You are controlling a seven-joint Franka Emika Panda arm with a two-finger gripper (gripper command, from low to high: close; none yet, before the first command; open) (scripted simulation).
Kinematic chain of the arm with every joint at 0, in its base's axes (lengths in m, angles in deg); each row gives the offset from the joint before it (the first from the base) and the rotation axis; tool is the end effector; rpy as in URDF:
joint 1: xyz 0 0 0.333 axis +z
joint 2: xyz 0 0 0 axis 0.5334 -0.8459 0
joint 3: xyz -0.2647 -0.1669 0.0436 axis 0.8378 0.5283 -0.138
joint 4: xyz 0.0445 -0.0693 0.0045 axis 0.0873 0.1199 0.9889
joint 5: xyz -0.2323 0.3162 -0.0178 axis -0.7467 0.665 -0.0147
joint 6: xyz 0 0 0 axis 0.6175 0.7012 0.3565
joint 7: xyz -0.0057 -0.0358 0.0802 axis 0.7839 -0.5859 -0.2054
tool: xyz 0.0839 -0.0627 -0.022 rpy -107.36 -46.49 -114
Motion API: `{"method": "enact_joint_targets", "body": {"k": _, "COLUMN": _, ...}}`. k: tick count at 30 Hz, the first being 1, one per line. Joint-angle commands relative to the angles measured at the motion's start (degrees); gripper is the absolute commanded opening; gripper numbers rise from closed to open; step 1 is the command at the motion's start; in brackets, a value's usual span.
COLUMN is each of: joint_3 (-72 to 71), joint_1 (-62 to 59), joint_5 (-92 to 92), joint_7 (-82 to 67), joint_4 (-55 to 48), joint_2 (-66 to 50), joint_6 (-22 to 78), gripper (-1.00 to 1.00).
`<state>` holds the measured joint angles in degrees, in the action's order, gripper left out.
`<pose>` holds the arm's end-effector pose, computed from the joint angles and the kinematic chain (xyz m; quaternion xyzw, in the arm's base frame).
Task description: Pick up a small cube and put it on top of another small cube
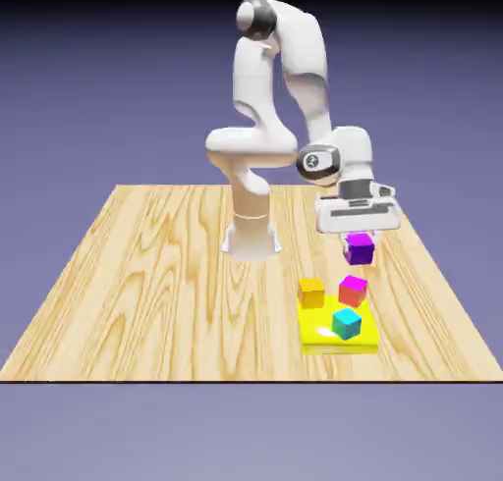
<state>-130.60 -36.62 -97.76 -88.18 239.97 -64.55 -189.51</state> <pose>0.2663 0.2551 0.2744 0.2963 0.9245 0.1045 0.2158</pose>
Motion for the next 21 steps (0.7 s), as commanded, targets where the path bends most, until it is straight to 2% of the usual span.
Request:
{"method": "enact_joint_targets", "body": {"k": 1, "joint_3": 0.09, "joint_1": -0.3, "joint_5": -2.51, "joint_7": 2.03, "joint_4": -0.48, "joint_2": -0.67, "joint_6": 0.19, "gripper": -1.0}}
{"method": "enact_joint_targets", "body": {"k": 21, "joint_3": 1.86, "joint_1": -6.15, "joint_5": -52.31, "joint_7": 42.27, "joint_4": -10.07, "joint_2": -14.07, "joint_6": 5.11, "gripper": -1.0}}
